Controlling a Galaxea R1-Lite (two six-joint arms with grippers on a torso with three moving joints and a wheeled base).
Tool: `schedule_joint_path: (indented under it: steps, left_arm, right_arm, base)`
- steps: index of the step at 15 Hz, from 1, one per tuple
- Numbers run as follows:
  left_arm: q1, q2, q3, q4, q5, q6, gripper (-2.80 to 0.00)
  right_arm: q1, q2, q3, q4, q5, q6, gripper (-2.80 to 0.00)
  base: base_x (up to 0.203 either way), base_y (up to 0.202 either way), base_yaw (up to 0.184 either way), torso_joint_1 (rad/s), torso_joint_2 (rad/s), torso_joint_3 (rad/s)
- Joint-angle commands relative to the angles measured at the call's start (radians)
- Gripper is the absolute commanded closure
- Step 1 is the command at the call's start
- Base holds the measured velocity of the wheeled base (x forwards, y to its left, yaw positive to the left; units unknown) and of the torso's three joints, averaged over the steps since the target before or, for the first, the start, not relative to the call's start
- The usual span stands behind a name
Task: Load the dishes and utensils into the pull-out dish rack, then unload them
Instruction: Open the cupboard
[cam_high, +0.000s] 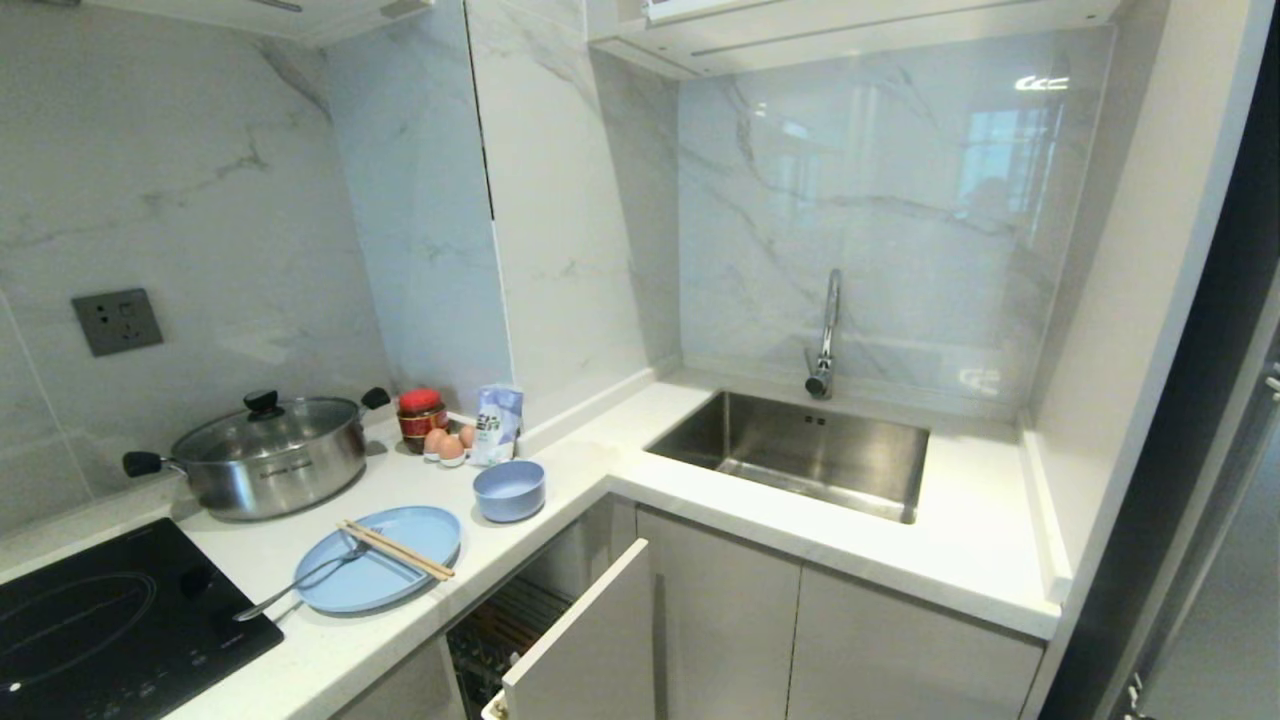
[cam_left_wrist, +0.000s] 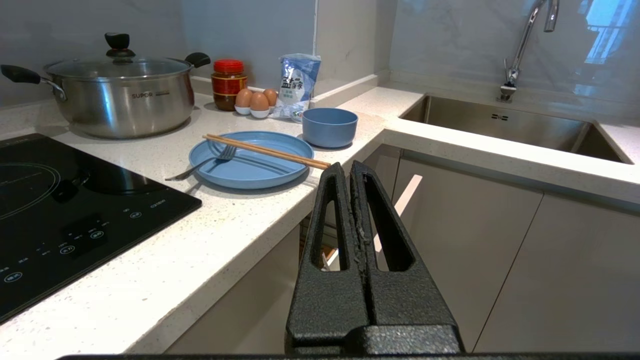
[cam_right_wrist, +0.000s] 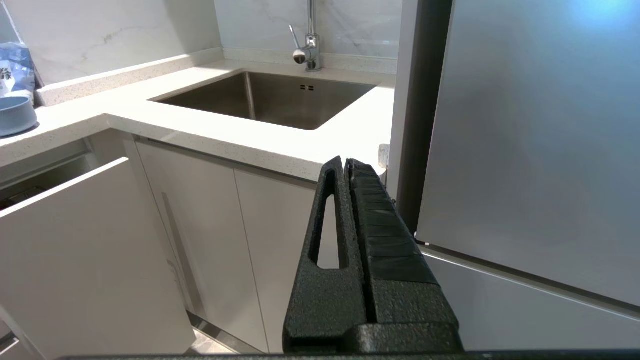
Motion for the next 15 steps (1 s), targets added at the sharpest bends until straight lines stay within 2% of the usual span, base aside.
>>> schedule_joint_path:
  steps: [1, 15]
  left_arm:
    - [0.000, 0.001, 0.000, 0.000, 0.001, -0.001, 0.00]
    - [0.000, 0.001, 0.000, 0.000, 0.001, -0.001, 0.00]
  right_arm:
    - [0.000, 0.000, 0.000, 0.000, 0.000, 0.000, 0.00]
    - [0.000, 0.000, 0.000, 0.000, 0.000, 0.000, 0.00]
  base:
    - [0.000, 0.000, 0.000, 0.000, 0.00, 0.000]
    - [0.000, 0.000, 0.000, 0.000, 0.00, 0.000]
